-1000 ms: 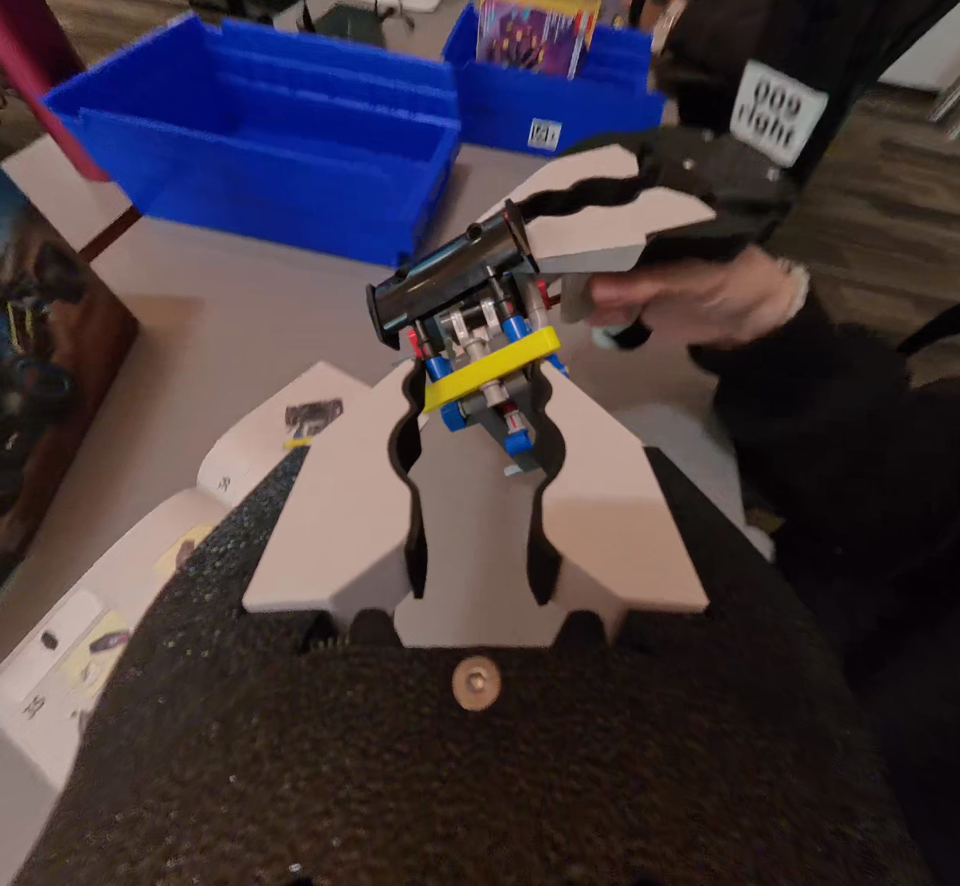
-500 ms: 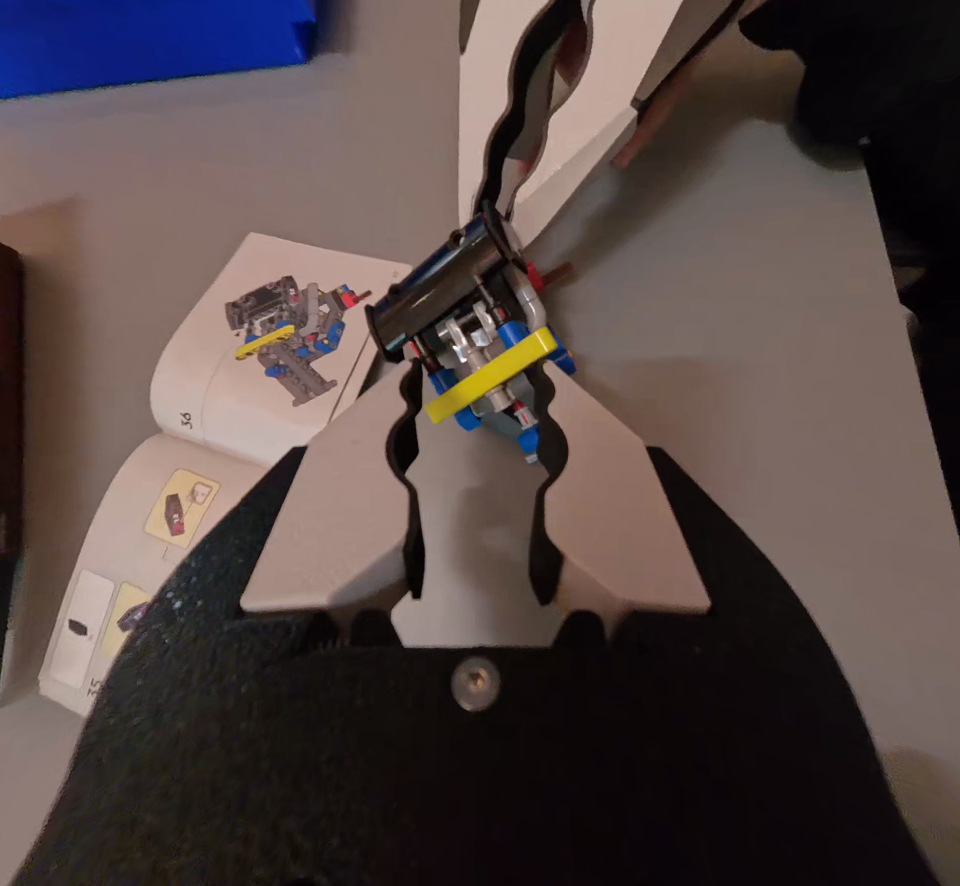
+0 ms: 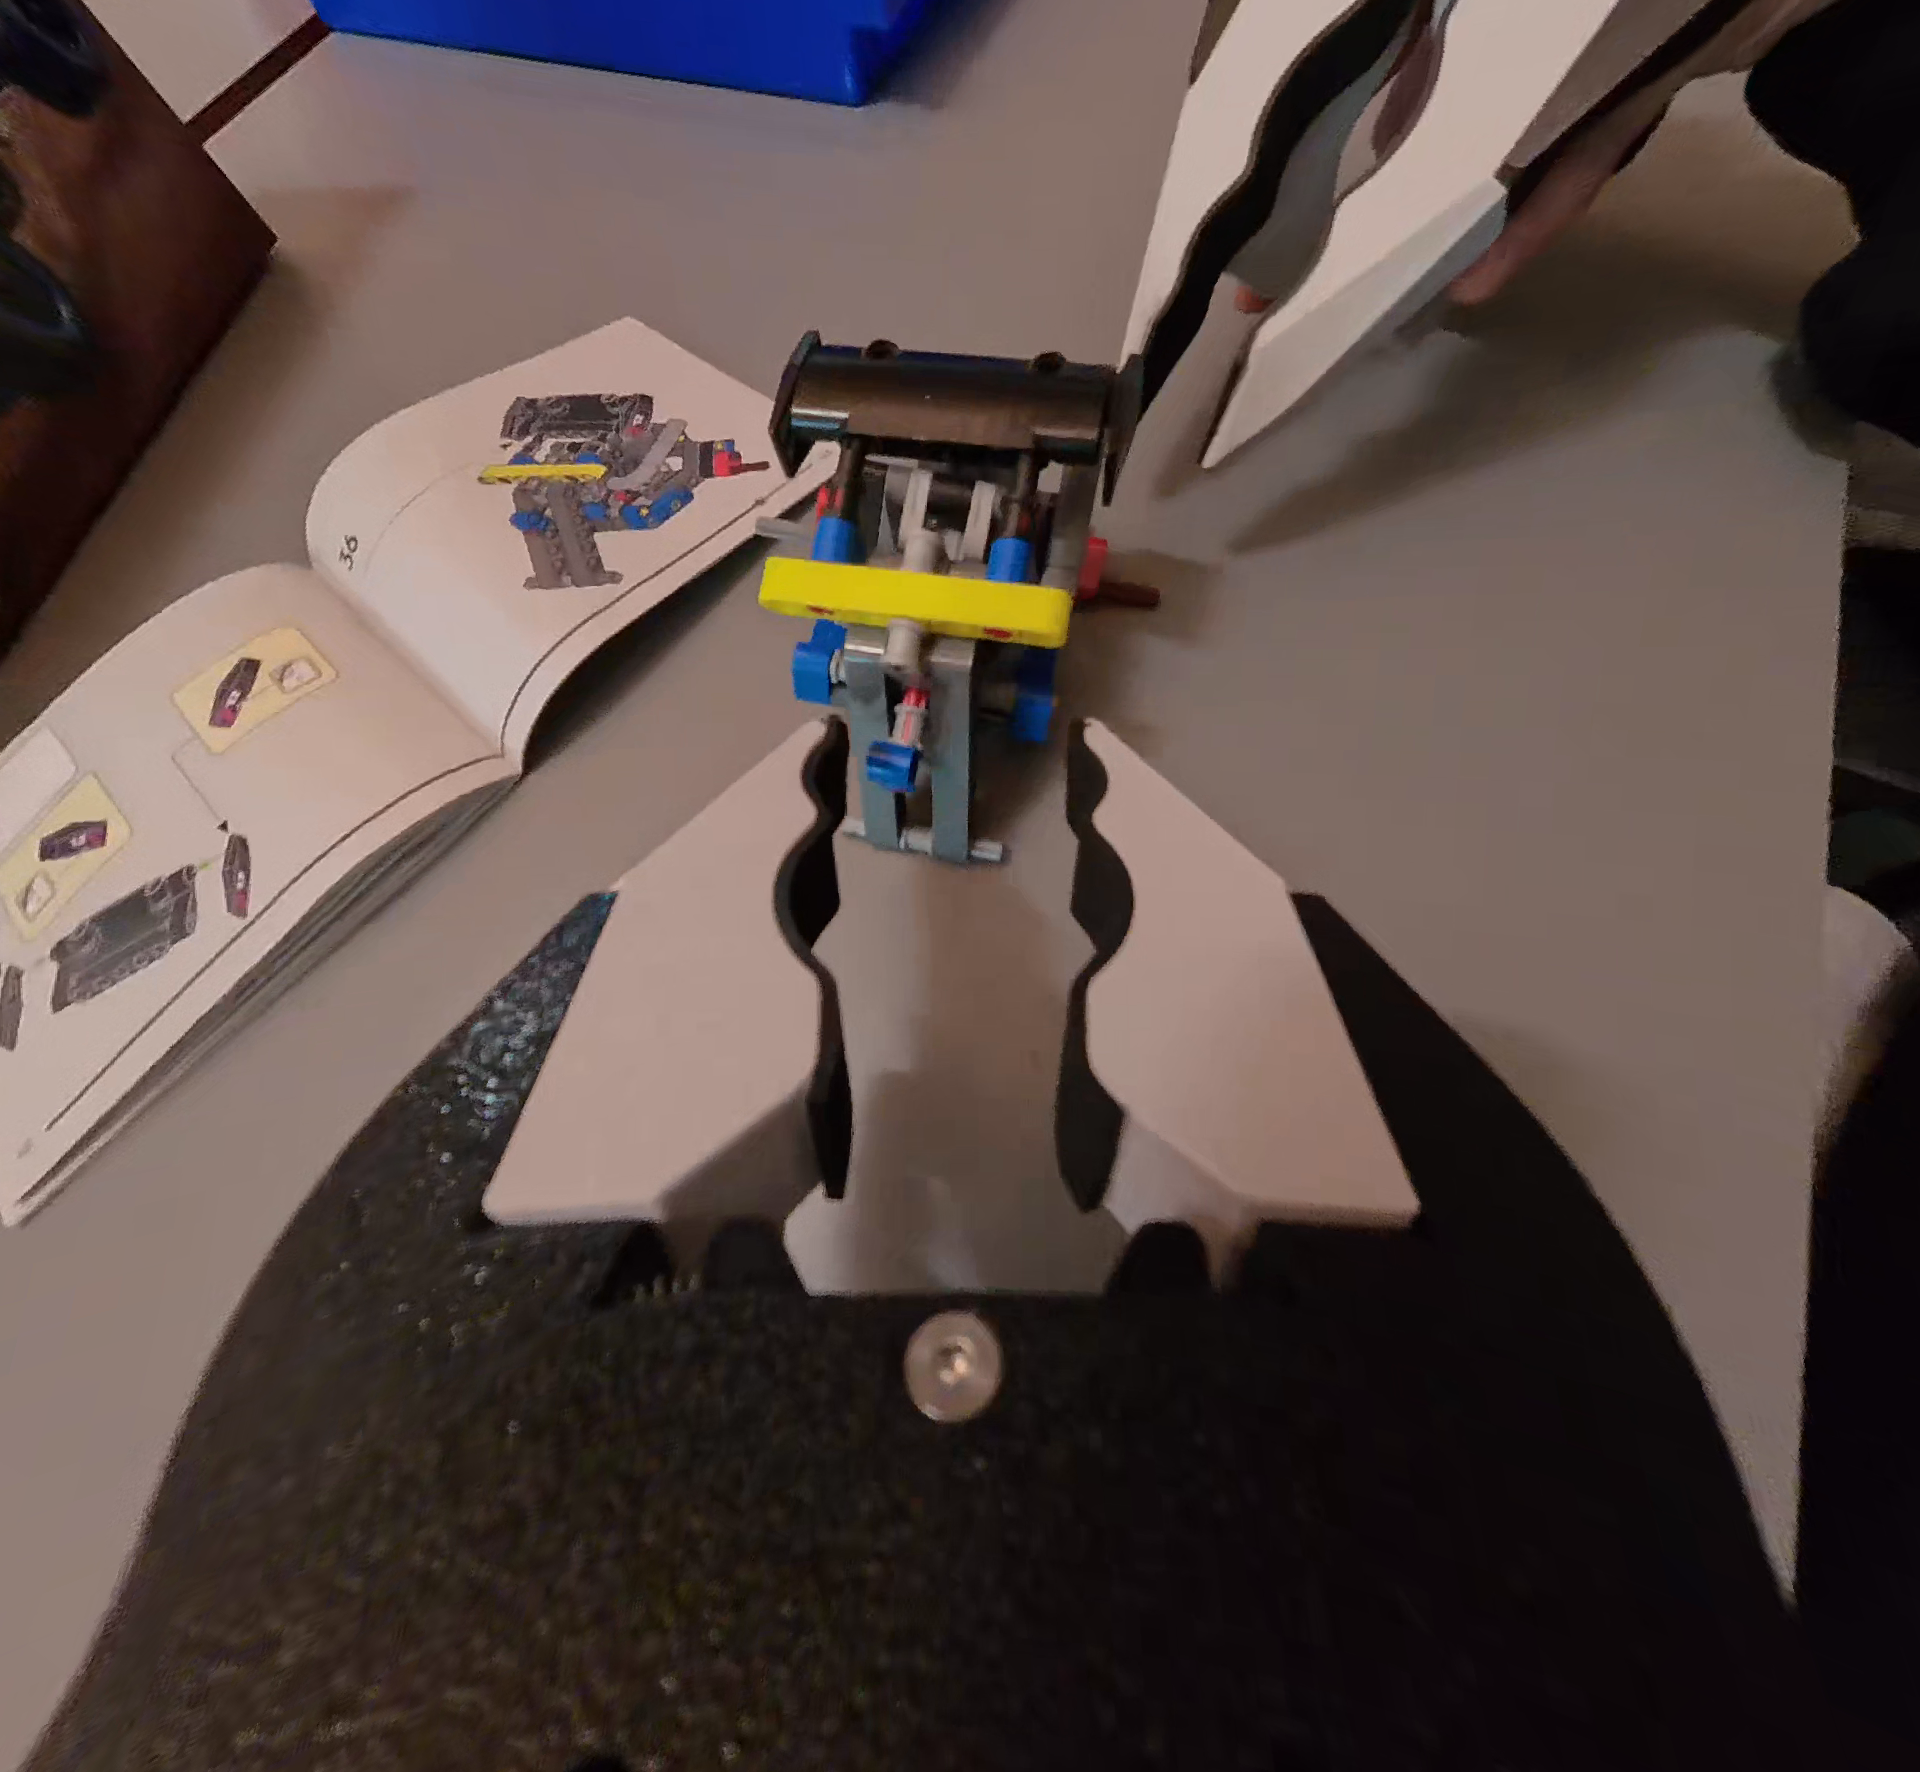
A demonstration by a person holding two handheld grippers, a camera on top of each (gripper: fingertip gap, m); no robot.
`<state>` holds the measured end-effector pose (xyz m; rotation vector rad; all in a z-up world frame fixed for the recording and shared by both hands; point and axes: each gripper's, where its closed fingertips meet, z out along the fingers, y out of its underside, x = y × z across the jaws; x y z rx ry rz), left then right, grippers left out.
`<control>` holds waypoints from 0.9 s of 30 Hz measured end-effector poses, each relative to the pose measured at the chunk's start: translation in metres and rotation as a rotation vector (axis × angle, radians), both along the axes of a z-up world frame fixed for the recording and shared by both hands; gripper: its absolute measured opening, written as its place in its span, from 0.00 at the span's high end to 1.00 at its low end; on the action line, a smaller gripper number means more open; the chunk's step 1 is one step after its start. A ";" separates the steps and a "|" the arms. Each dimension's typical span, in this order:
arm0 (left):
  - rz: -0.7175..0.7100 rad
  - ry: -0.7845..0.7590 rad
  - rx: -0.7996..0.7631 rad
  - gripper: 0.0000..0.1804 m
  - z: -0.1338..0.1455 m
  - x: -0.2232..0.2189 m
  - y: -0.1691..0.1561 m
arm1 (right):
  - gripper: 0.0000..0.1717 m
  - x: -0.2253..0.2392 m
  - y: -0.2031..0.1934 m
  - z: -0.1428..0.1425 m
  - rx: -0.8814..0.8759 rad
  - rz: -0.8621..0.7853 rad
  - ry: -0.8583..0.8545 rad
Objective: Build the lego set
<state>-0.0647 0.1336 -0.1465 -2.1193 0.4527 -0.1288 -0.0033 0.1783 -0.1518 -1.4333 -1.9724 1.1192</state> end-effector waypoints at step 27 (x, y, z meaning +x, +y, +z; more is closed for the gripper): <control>-0.027 -0.280 -0.002 0.88 0.036 0.004 0.008 | 0.87 -0.023 -0.002 0.030 0.100 0.066 0.294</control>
